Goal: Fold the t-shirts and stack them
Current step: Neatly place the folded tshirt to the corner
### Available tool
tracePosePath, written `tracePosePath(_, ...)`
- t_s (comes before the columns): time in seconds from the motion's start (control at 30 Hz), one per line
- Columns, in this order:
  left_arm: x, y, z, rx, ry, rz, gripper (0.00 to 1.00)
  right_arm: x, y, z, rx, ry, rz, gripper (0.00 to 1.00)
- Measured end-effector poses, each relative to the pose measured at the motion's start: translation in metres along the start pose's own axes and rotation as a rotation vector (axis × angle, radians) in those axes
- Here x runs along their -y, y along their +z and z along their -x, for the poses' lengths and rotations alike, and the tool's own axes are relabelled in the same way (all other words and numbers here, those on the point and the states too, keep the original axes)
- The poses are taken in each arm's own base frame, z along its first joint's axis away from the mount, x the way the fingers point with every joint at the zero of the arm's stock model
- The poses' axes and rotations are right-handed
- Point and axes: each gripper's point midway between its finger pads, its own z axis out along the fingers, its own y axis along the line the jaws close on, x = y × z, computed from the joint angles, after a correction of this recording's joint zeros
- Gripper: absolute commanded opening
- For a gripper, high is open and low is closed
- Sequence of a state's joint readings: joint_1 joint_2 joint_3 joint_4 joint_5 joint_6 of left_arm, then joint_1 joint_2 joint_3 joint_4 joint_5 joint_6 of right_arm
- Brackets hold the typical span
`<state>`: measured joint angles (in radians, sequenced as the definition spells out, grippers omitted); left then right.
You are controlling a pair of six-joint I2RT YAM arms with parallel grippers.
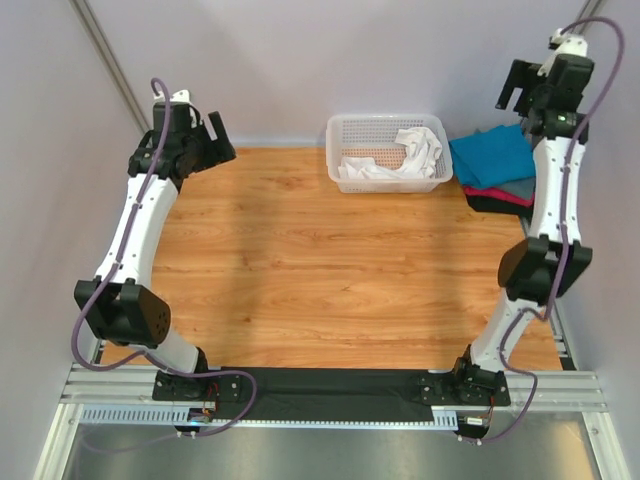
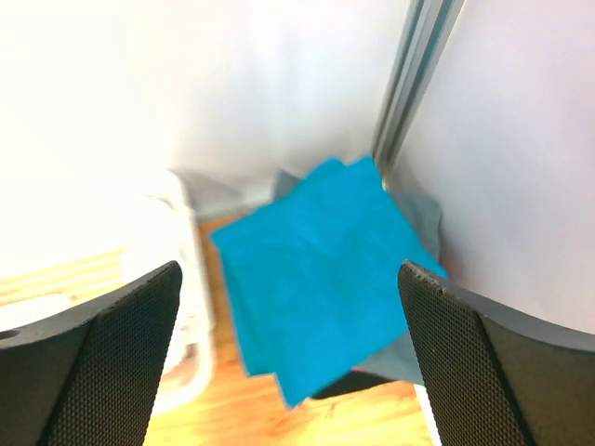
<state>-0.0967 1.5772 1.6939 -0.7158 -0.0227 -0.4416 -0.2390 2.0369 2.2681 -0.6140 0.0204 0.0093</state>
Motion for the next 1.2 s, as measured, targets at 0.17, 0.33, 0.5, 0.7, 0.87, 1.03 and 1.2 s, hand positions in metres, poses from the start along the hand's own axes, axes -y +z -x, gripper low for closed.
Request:
tracePosePath(0.17,0.001,-0.017,0.026,0.115,0.027,-0.068,0.92,-0.012,-0.127,0.063,0.166,0.046,0.066,1.0)
tracePosePath(0.33,-0.001,-0.037,0.014,0.164,0.065,-0.12,0.92,-0.013,-0.199,0.027,0.181,0.112,0.082,1.0)
tracePosePath(0.5,-0.005,-0.038,-0.013,0.139,0.075,-0.144,0.92,-0.004,-0.204,-0.069,0.041,0.189,0.027,1.0)
tracePosePath(0.7,-0.018,-0.041,-0.058,0.078,0.063,-0.148,0.91,0.002,-0.204,-0.174,-0.091,0.329,-0.039,1.0)
tracePosePath(0.87,-0.022,-0.046,-0.077,0.057,0.035,-0.152,0.91,-0.008,-0.201,-0.19,-0.102,0.412,-0.005,1.0)
tracePosePath(1.03,-0.023,-0.053,-0.079,0.067,0.004,-0.15,0.9,-0.012,-0.201,-0.186,-0.099,0.425,0.018,1.0)
tracePosePath(1.2,-0.025,-0.067,-0.079,0.092,-0.008,-0.145,0.9,-0.019,-0.2,-0.181,-0.089,0.425,0.06,1.0)
